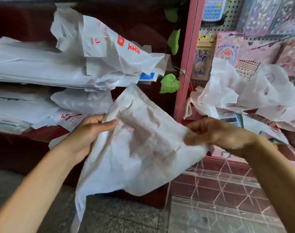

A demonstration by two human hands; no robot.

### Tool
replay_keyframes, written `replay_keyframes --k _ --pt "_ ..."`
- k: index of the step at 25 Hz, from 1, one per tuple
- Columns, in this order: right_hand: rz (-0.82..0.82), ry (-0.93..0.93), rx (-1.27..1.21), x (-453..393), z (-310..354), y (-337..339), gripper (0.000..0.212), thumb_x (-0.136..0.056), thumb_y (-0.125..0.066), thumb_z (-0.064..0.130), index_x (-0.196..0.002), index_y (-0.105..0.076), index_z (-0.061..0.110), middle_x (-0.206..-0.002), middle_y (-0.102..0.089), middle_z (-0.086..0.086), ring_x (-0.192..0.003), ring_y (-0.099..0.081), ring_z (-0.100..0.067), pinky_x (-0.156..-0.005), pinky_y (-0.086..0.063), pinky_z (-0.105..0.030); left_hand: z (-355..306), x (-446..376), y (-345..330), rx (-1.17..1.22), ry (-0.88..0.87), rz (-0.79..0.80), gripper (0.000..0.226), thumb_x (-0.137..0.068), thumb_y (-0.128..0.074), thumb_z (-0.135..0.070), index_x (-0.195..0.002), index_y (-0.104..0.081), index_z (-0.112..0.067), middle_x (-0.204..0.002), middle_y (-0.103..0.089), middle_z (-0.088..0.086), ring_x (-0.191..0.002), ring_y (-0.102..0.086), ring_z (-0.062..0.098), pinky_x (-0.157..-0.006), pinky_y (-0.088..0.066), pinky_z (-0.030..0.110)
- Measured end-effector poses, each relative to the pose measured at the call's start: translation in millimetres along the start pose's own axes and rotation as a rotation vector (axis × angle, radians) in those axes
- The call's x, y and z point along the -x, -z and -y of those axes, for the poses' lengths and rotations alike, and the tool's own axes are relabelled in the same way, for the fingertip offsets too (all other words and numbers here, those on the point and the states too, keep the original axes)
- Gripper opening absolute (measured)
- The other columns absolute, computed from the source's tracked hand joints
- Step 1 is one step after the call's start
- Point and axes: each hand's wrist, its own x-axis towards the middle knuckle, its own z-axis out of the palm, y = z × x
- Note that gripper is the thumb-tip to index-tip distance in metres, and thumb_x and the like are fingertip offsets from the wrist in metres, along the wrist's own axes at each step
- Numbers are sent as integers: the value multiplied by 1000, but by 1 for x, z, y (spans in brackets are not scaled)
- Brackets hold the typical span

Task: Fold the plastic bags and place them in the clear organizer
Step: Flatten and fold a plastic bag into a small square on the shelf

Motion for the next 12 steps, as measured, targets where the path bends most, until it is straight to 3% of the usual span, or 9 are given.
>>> replay_keyframes --k 3,5,6,7,9,10,12 --pt "-456 188 -310 -21 -15 1 22 -77 -73 16 -92 -70 0 -81 -69 -12 -71 -62 -19 -62 -51 -26 6 -9 16 -61 112 143 31 -79 -78 -19 -108 -75 -9 -111 -72 17 -96 -72 30 -79 -59 32" --pt "-793 265 -617 -35 -23 -1 17 -81 -74 22 -94 -71 11 -77 -68 -4 -68 -62 -15 -60 -51 -26 11 -8 15 -74 104 161 34 -79 -79 -28 -108 -75 -12 -104 -74 11 -81 -70 19 -56 -50 23" --pt "-824 232 -723 -40 -29 -4 19 -81 -74 29 -95 -70 16 -73 -66 0 -63 -60 -13 -57 -48 -25 14 -7 14 -70 84 113 30 -82 -75 -28 -107 -76 -13 -99 -74 8 -72 -66 12 -48 -40 18" --pt "-753 152 -752 -44 -38 -8 27 -77 -76 39 -95 -70 19 -72 -64 2 -60 -57 -13 -55 -44 -26 15 -5 13 -51 72 61 27 -83 -70 -26 -106 -76 -14 -93 -74 6 -66 -62 8 -43 -34 16" --pt "-481 -126 -499 -46 -55 -21 42 -65 -82 46 -93 -73 17 -75 -62 -4 -58 -49 -23 -54 -35 -28 16 -1 13 -28 77 -8 22 -86 -65 -21 -104 -76 -13 -87 -73 3 -60 -58 6 -40 -29 16" --pt "-370 -234 -316 -45 -59 -28 40 -66 -85 43 -88 -72 12 -70 -59 -7 -55 -42 -25 -51 -30 -27 17 0 15 -70 92 -30 20 -87 -65 -18 -103 -77 -14 -87 -74 2 -60 -57 6 -41 -29 16" --pt "-370 -304 -146 -46 -60 -35 26 -81 -79 29 -77 -66 7 -53 -52 -4 -43 -36 -17 -40 -28 -22 19 0 18 -266 138 -101 13 -89 -67 -15 -97 -78 -18 -82 -75 -6 -61 -59 1 -48 -31 17"
